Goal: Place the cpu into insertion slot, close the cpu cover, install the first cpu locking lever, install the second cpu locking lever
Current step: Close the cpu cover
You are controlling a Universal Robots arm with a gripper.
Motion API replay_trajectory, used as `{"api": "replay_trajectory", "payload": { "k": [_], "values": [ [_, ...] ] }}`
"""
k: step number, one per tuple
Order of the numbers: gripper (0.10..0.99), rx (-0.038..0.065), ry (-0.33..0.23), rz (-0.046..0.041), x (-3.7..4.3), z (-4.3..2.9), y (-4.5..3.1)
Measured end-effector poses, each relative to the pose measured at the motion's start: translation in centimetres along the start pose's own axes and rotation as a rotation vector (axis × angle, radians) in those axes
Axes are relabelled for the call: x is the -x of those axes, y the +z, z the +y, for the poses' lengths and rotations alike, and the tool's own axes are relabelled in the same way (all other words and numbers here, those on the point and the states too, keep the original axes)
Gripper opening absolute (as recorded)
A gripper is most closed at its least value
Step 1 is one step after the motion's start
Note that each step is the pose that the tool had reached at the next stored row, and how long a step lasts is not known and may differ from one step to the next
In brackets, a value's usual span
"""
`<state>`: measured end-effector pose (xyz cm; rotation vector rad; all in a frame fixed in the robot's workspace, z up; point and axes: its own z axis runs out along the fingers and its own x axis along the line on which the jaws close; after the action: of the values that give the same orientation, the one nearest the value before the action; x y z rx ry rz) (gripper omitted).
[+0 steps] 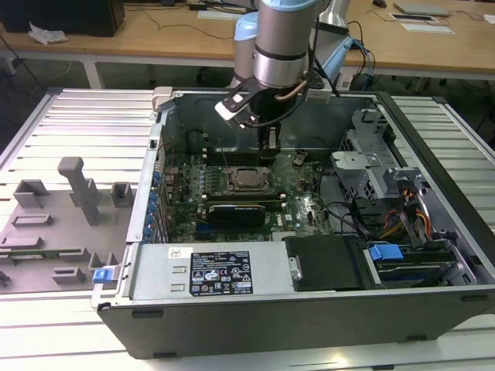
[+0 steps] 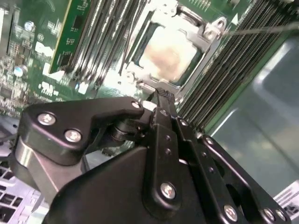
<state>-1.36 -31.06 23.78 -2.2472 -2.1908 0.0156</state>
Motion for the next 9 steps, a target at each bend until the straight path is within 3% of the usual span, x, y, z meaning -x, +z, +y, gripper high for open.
{"api": "replay_trajectory", "payload": {
  "k": [5,9],
  "values": [
    [0.106,0.003,0.0,0.0001,0.42,-1.7,0.52],
    [0.106,0.004,0.0,0.0007,0.72,-2.34,0.87]
  ]
}}
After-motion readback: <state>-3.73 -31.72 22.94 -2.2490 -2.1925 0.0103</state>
